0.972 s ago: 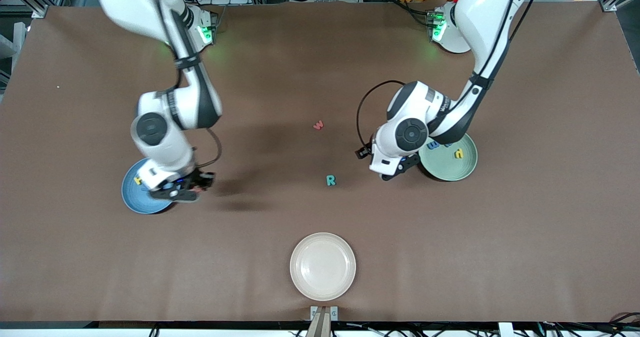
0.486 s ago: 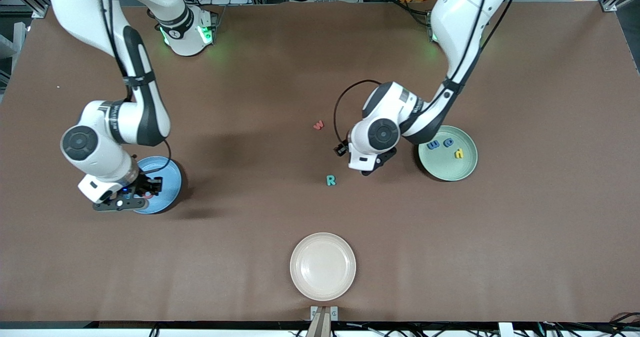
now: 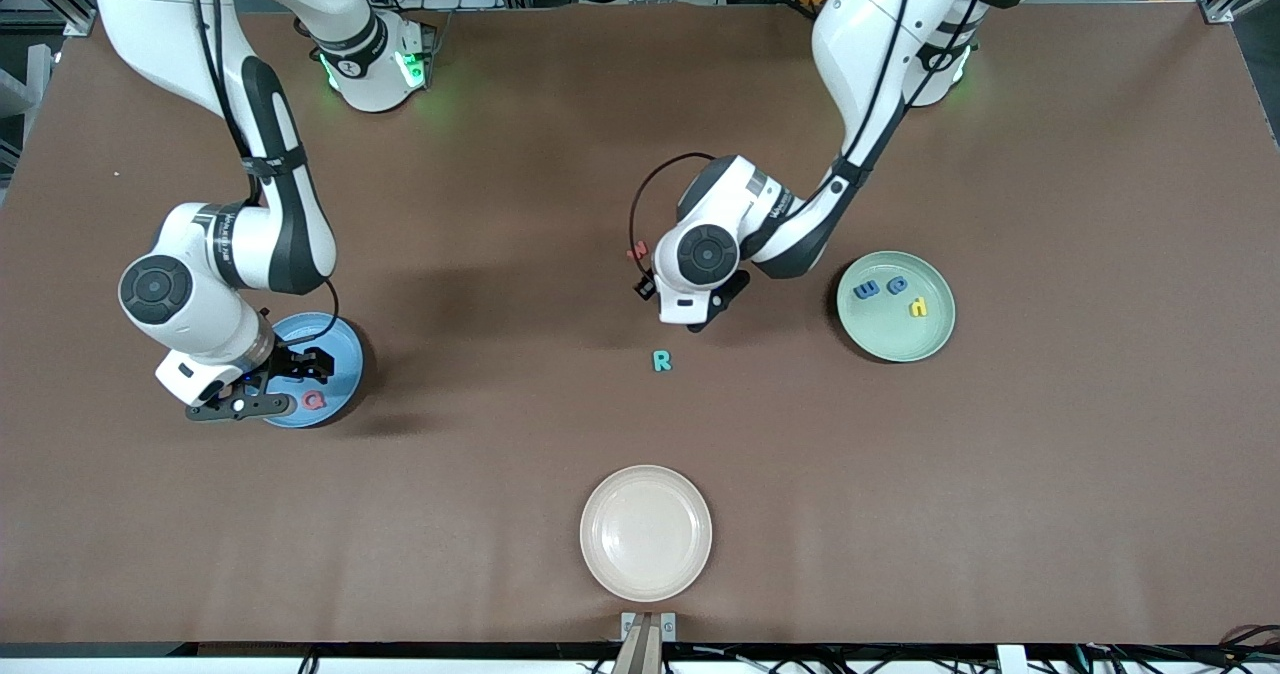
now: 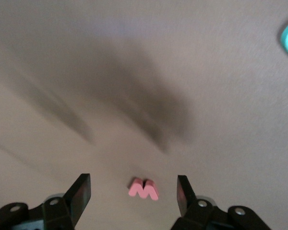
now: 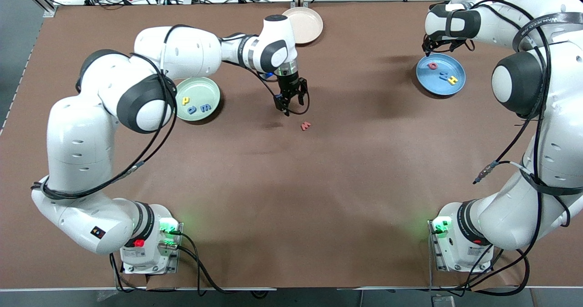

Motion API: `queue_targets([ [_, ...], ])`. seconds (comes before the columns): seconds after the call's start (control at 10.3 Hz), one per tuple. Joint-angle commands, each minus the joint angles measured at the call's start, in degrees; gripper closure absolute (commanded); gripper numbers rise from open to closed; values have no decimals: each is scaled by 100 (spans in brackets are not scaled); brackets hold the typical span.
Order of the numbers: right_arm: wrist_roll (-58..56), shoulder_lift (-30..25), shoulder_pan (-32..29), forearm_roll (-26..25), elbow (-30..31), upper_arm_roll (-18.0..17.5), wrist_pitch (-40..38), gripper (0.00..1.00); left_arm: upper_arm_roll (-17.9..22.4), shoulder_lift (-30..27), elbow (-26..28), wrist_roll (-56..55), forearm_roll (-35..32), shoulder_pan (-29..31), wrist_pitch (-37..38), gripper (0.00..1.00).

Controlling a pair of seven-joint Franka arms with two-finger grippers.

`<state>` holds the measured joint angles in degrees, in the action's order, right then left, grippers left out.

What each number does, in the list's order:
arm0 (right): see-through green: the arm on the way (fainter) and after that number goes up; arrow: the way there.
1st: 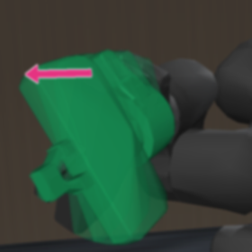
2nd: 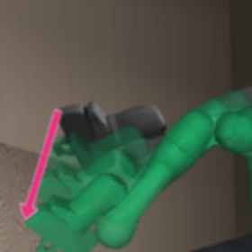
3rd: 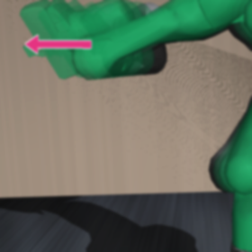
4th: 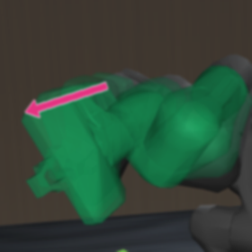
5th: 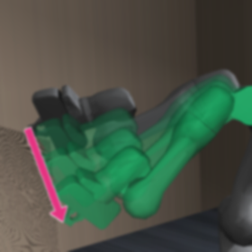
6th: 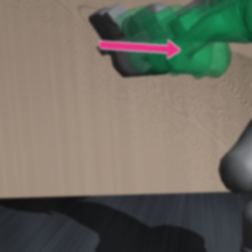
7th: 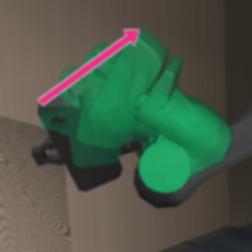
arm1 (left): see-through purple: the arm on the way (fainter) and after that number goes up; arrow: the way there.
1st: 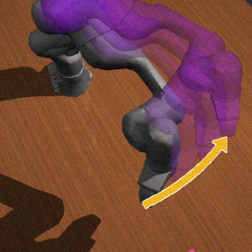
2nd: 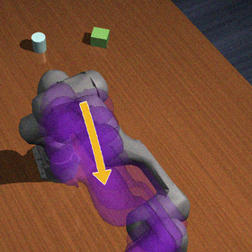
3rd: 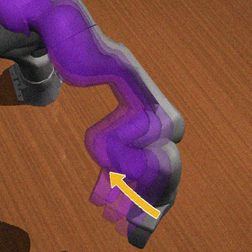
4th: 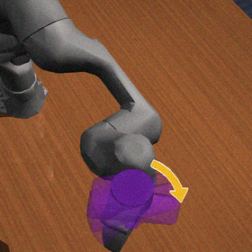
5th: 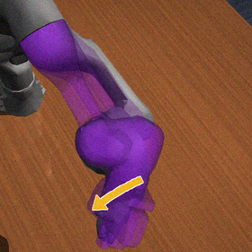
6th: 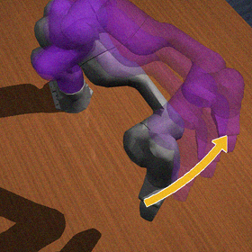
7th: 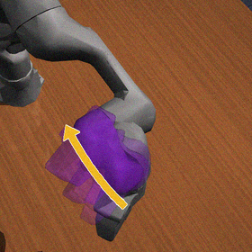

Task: Sort uppercase to blue plate, lowercase to green plate
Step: 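Release the pink Q on the blue plate while the left gripper lowers to M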

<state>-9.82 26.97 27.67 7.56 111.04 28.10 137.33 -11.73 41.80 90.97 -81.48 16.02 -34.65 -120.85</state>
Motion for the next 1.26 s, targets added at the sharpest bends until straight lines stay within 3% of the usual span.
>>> queue_targets([
  [0.0,-55,-113,-69,26,6,-51,-31,0,101,161,-229,-333,226,-94,-86,20],
  [0.19,-72,-122,-69,288,-3,-68,-30,0,101,310,-211,-448,567,-147,-490,23],
  [0.58,-73,-139,-42,316,6,-59,-109,0,83,390,-141,-212,981,-217,-597,25],
  [1.17,-117,-131,-77,316,-56,-51,-136,0,31,373,61,947,1404,-244,-528,25],
])
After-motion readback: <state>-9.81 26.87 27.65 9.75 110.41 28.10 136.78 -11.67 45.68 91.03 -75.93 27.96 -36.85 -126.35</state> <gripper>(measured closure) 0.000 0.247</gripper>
